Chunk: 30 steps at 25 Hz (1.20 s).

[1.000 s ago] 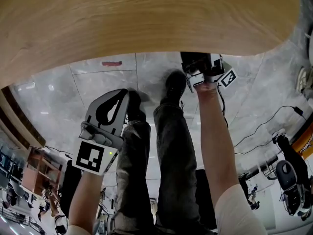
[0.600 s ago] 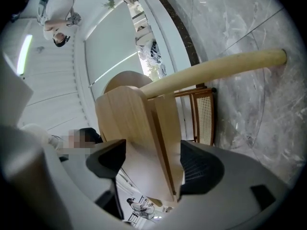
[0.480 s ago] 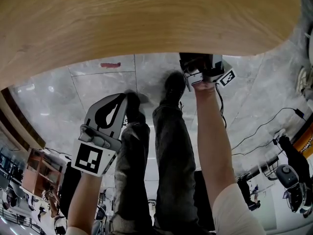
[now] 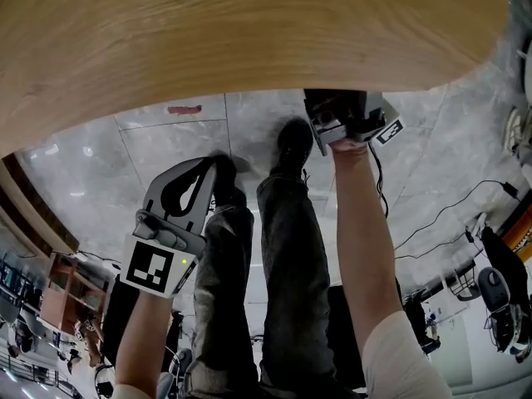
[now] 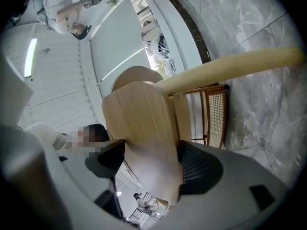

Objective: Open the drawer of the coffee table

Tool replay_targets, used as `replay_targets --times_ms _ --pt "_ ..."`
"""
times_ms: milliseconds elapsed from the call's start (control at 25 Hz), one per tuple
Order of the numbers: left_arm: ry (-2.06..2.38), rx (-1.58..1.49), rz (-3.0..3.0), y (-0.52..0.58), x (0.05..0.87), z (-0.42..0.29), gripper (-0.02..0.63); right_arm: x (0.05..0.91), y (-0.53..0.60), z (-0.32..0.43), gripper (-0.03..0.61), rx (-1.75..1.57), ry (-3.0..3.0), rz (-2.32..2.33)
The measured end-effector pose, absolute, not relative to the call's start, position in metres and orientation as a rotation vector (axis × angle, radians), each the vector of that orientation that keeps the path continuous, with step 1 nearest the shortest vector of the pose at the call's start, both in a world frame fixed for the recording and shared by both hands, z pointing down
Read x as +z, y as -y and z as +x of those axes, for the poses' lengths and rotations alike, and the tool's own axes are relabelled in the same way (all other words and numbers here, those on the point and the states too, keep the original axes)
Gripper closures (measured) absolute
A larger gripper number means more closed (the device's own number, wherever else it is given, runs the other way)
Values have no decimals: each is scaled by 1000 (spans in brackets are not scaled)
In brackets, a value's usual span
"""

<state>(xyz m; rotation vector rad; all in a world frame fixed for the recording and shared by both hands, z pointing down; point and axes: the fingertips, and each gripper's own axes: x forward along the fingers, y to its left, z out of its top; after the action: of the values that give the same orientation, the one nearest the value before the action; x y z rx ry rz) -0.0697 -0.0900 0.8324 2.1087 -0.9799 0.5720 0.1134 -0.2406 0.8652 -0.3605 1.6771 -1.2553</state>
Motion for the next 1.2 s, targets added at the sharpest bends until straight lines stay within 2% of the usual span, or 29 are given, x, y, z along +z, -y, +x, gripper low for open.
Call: replay_targets --times_ms 600,680,800,1200 --pt "992 549 2125 93 820 -64 594 872 232 112 210 -1341 -1628 -418" --pt "994 557 2122 90 818 -64 594 873 231 112 216 -1352 -1624 -422" --pt "991 559 2124 84 817 -65 594 876 227 113 259 -1372 -1619 -429" --pt "1008 555 2120 78 817 -68 594 877 225 112 287 -1392 -1656 -431"
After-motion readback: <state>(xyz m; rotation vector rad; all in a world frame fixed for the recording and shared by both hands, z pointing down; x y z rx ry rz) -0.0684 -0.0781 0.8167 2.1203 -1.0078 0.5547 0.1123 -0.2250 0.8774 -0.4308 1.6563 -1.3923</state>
